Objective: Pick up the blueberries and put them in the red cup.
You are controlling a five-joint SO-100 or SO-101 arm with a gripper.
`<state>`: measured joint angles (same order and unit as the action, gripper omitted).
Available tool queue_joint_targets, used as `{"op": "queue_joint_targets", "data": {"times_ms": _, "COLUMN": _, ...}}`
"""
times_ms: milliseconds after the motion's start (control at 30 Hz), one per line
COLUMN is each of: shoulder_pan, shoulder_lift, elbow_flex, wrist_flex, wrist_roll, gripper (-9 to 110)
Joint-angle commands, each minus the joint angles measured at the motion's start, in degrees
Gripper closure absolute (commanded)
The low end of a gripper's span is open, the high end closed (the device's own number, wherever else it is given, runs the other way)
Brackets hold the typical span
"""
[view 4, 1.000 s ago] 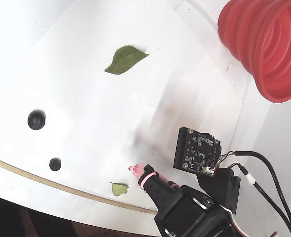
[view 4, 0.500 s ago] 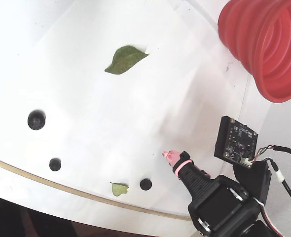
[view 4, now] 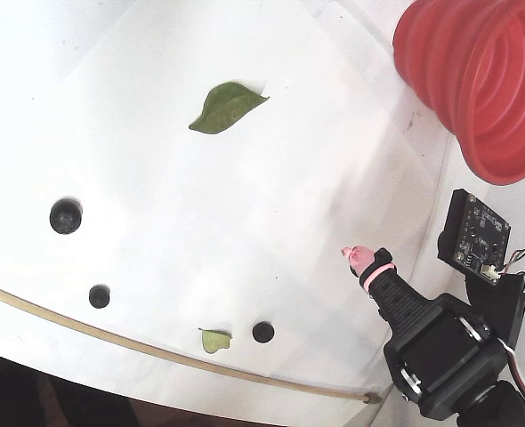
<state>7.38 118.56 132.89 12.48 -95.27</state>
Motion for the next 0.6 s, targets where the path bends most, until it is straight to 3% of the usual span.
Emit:
{"op": "queue_joint_targets", "data": {"times_ms": 0, "shoulder_pan": 0.35, "shoulder_lift": 8.00, "elbow_flex": -3.87, "wrist_flex": 1.49, "wrist_roll": -0.26, "gripper": 91}}
{"op": "queue_joint_targets", "data": {"times_ms": 567, "shoulder_pan": -0.70, "shoulder_lift": 9.05, "elbow_flex": -10.28, "wrist_flex": 2.20, "wrist_roll": -0.18, "gripper": 91}}
